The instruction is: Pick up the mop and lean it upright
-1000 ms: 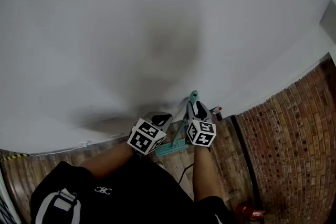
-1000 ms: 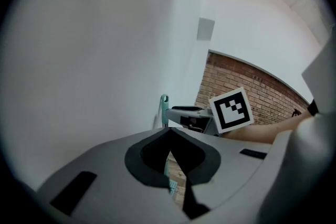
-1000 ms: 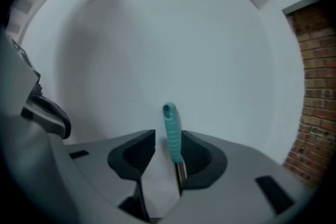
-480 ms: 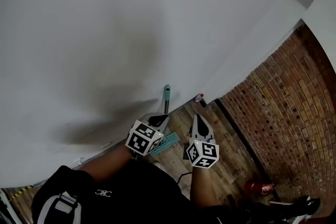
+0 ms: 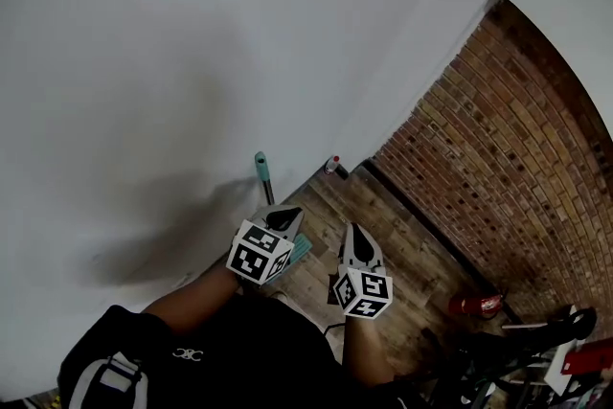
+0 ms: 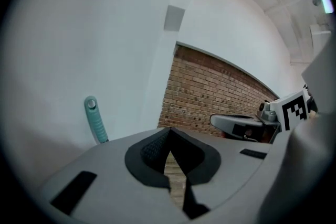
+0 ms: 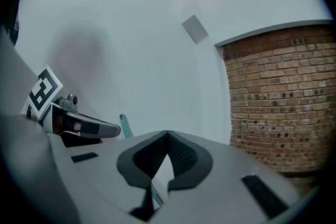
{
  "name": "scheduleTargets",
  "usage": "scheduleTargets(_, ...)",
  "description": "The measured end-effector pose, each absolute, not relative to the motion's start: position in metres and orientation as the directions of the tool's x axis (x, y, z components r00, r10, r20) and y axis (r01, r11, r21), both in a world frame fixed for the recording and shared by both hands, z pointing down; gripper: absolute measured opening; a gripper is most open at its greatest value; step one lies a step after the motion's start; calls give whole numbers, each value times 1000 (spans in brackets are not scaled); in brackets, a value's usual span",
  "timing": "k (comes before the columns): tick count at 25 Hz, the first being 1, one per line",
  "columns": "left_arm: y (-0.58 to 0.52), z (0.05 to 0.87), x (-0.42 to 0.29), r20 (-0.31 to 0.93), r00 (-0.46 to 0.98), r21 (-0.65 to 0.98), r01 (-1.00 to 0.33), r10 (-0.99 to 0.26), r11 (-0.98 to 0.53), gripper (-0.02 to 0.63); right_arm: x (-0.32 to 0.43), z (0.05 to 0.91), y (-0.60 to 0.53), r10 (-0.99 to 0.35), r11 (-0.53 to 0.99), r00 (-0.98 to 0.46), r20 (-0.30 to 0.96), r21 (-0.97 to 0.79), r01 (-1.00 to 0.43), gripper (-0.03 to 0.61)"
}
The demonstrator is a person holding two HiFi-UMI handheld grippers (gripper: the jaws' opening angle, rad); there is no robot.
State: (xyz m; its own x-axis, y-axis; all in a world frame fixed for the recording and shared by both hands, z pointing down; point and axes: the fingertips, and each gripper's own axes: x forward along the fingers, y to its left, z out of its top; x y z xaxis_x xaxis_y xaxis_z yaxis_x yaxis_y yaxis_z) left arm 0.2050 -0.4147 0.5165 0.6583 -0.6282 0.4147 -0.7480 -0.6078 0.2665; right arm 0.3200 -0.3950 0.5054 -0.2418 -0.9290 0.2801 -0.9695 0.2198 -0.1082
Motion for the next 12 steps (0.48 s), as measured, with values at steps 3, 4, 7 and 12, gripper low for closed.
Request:
scheduleTargets(3, -409, 518, 214, 414, 665, 269, -741, -621, -615, -5, 329, 511, -387, -928, 205, -229, 295, -110, -973, 14)
scheduleTargets(4, -409, 519, 218, 415, 668, 269, -738, -618, -618, -5, 332, 513, -387, -926, 199, -224, 303, -112, -974, 14)
scheduleTargets(7, -407, 519, 227, 416, 676, 267, -730, -608, -629, -5, 339, 515, -389, -925, 192, -220, 311, -120, -974, 14)
scheduleTargets(12, -407, 522, 230, 420, 672, 269, -734, -610, -623, -5, 338, 515, -391, -922, 217, -243, 303, -117, -969, 14)
